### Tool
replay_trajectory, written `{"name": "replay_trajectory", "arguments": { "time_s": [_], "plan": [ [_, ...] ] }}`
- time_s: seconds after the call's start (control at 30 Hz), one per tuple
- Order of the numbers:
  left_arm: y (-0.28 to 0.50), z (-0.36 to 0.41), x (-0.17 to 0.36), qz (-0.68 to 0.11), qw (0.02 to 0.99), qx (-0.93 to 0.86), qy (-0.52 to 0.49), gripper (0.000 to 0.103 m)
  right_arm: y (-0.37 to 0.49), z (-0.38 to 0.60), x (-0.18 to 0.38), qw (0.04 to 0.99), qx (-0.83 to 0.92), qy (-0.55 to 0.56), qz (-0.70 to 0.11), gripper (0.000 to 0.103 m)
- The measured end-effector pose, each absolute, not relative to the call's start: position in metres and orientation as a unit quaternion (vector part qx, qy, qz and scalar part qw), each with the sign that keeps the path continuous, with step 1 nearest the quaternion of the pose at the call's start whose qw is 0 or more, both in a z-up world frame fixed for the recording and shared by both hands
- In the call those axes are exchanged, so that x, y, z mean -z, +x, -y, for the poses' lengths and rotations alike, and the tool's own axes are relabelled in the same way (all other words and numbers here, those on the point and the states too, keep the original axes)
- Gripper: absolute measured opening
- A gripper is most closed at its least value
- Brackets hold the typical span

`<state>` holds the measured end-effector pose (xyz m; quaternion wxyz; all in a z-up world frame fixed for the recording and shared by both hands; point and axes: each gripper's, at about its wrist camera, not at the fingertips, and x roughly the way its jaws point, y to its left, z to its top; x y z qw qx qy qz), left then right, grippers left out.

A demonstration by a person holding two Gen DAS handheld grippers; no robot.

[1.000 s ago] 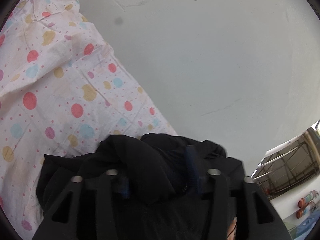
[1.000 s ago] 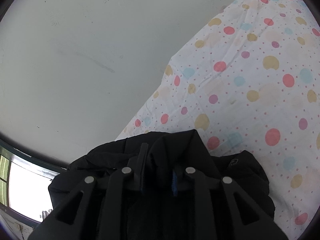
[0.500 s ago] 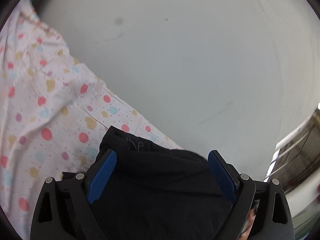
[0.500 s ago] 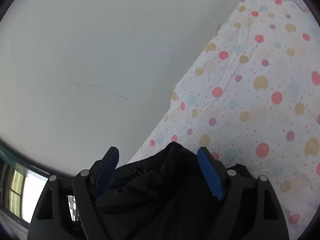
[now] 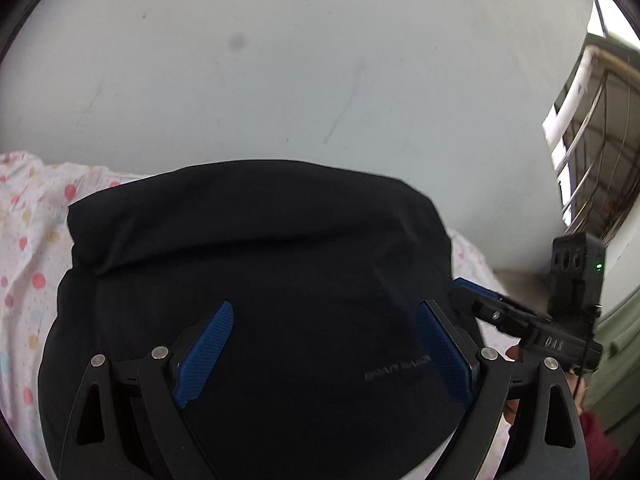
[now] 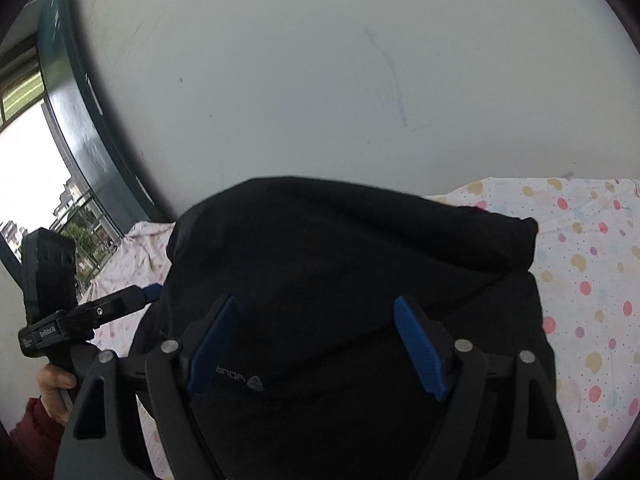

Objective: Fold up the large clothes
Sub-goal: 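Press the folded jacket bundle flat with both tools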

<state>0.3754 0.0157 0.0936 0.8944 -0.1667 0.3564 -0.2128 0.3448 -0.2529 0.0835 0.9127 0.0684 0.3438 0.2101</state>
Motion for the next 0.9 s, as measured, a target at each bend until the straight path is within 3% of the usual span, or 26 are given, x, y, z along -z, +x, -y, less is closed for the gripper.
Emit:
{"name": "replay_trajectory", "arguments": {
  "time_s": [0.2, 0.5, 0.73, 0.9],
  "plan": [
    [0.430, -0.005, -0.072, -0.392, 0.896, 0.165, -0.130, 0.091, 0.374, 0.233, -0.064, 0.919, -0.175, 0.019, -0.353, 0.080],
    [0.509, -0.014, -0.046, -0.430, 0.885, 0.120, -0.131, 0.100, 0.444, 0.223, -0.052, 0.911, -0.146, 0.017, -0.386, 0.081],
    [0.537, -0.012, -0.008, -0.456, 0.878, 0.082, -0.121, 0.102, 0.492, 0.218, -0.009, 0.893, -0.106, 0.009, -0.437, 0.092],
    [0.540, -0.019, -0.016, -0.475, 0.870, 0.075, -0.114, 0.102, 0.490, 0.213, -0.008, 0.889, -0.095, -0.003, -0.448, 0.093]
  ]
}}
